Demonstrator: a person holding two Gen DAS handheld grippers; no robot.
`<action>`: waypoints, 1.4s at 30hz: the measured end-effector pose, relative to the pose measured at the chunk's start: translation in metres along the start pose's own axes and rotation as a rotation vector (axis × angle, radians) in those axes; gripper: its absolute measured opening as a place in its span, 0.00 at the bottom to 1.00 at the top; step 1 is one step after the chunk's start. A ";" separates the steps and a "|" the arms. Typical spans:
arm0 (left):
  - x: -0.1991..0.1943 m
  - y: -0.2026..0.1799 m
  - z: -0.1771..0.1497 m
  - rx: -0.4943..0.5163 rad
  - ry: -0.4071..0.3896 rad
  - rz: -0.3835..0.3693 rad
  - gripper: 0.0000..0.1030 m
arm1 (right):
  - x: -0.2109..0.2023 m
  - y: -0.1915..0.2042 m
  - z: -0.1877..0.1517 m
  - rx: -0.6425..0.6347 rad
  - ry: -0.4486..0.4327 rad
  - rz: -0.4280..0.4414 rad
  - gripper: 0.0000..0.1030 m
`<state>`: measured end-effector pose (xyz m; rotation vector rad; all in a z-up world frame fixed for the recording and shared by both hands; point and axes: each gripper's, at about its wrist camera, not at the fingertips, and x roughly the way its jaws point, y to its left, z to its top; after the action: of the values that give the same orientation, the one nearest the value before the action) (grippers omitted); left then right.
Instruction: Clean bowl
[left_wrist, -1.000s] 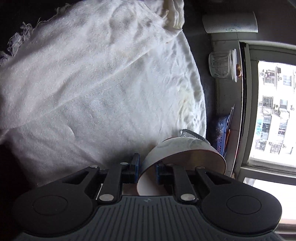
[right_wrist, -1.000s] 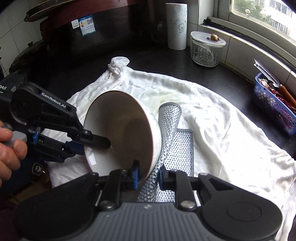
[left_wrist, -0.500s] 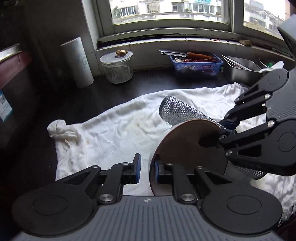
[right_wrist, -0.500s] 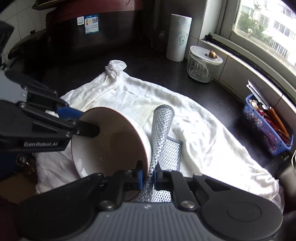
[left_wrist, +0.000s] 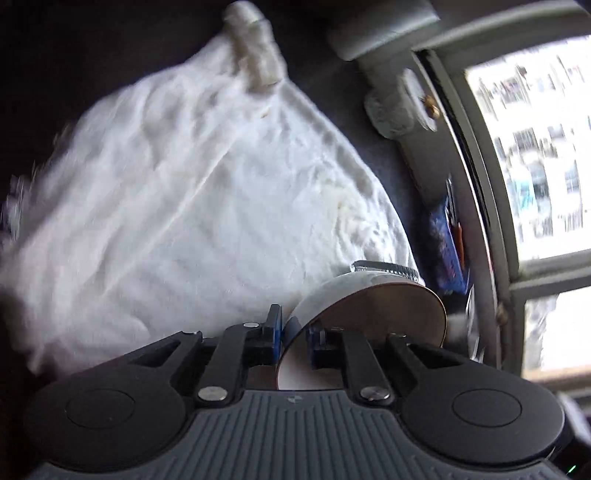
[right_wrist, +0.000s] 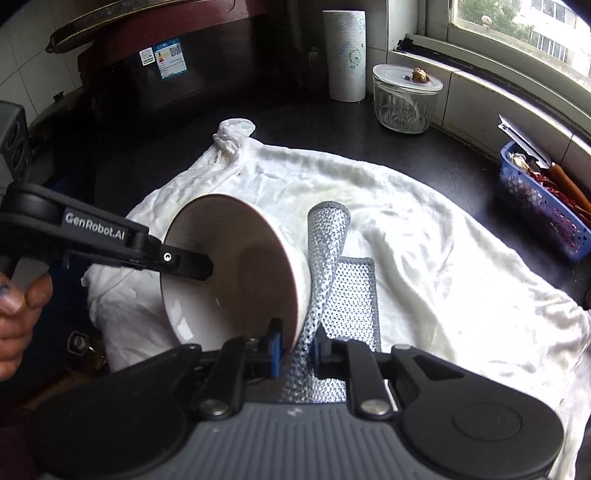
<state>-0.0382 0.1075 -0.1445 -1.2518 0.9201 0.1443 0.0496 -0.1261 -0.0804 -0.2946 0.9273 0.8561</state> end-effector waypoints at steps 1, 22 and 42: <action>0.002 0.007 -0.001 -0.059 0.014 -0.015 0.13 | 0.000 0.000 0.000 0.008 -0.001 0.007 0.19; 0.003 -0.103 -0.066 1.187 -0.143 0.358 0.12 | -0.004 0.012 0.001 -0.149 -0.038 -0.095 0.10; -0.015 -0.045 -0.014 0.390 -0.142 0.100 0.15 | 0.000 0.005 -0.002 -0.054 0.010 -0.024 0.18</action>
<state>-0.0301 0.0858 -0.1010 -0.8246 0.8400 0.1231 0.0444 -0.1241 -0.0809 -0.3562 0.9092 0.8589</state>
